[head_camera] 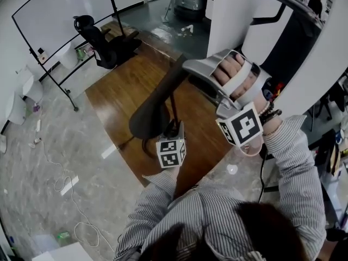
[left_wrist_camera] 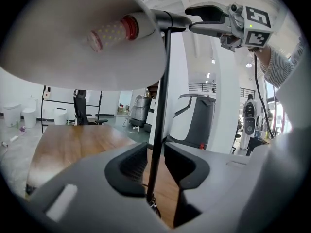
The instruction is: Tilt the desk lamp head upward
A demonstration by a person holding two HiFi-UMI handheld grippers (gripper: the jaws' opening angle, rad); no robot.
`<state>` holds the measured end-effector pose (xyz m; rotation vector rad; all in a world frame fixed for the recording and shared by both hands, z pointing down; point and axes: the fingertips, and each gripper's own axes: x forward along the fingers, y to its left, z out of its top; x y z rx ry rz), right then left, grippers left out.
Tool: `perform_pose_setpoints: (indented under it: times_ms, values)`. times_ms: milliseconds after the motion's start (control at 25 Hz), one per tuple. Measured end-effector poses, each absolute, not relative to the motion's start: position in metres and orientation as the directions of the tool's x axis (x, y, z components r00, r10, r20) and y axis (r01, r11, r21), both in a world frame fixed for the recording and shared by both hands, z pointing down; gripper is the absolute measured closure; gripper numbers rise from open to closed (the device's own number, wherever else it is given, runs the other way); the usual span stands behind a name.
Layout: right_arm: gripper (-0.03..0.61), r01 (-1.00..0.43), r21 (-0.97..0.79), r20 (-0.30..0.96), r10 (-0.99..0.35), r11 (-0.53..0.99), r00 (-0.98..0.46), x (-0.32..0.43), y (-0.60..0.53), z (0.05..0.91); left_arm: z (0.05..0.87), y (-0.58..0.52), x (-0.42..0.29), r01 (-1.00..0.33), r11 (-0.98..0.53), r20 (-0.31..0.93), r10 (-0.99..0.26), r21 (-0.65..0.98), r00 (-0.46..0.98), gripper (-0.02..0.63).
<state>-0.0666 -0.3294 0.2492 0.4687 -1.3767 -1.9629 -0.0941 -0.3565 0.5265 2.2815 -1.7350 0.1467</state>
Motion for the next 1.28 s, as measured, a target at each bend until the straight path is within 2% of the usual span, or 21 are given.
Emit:
perform_pose_setpoints:
  times_ms: [160,320,920,1280]
  values:
    - [0.327,0.435,0.872,0.152,-0.722,-0.224,-0.675,-0.071,-0.34,0.252,0.525,-0.363,-0.091,-0.957,-0.249,0.235,-0.931,0.152,0.279,0.499]
    - [0.327,0.463,0.859,0.178,-0.722,-0.217,-0.669,-0.076,-0.348,0.253,0.524,-0.365,-0.09,-0.956,-0.255,0.238,-0.929,0.143,0.283,0.545]
    - [0.327,0.396,0.892,0.125,-0.723,-0.218,-0.679,-0.079,-0.354,0.249,0.524,-0.368,-0.091,-0.961,-0.248,0.233,-0.934,0.124,0.271,0.555]
    - [0.328,0.224,0.965,0.054,-0.73,-0.138,-0.681,-0.07,-0.355,0.256,0.524,-0.367,-0.091,-0.958,-0.258,0.228,-0.932,0.128,0.282,0.555]
